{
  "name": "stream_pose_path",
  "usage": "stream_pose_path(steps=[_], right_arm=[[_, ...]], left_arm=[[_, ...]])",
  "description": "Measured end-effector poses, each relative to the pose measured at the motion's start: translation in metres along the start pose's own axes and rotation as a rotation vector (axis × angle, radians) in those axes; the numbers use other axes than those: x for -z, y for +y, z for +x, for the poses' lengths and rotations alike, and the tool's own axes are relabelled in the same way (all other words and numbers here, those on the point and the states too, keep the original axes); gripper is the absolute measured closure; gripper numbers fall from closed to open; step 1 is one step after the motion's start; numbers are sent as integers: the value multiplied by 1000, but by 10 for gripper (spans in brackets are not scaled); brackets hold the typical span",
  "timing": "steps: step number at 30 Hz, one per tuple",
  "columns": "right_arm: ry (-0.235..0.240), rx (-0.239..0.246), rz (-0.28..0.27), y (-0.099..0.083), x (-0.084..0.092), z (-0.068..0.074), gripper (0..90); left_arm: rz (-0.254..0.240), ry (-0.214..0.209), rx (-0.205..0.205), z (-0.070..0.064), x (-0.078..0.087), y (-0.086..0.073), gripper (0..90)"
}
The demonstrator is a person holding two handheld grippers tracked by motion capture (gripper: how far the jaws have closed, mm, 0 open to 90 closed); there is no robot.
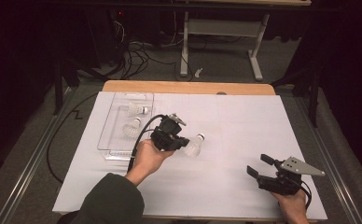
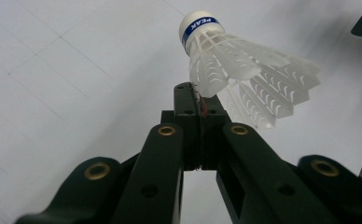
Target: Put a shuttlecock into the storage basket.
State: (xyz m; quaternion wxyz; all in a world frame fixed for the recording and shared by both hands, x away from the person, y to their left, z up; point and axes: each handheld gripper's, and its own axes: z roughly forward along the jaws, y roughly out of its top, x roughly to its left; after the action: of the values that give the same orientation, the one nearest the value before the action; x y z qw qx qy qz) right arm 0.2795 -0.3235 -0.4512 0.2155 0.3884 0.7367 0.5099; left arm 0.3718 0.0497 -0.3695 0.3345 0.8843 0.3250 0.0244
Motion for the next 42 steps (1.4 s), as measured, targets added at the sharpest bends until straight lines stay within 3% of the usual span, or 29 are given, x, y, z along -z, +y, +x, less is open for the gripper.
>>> stream_pose_path(steps=[23, 42], right_arm=[[1, 0, 1, 0, 0, 0, 241], [-1, -2, 0, 0, 0, 0, 241]], left_arm=[[-11, 50, 1, 11, 17, 3, 894], [-27, 85, 28, 21, 28, 1, 894]])
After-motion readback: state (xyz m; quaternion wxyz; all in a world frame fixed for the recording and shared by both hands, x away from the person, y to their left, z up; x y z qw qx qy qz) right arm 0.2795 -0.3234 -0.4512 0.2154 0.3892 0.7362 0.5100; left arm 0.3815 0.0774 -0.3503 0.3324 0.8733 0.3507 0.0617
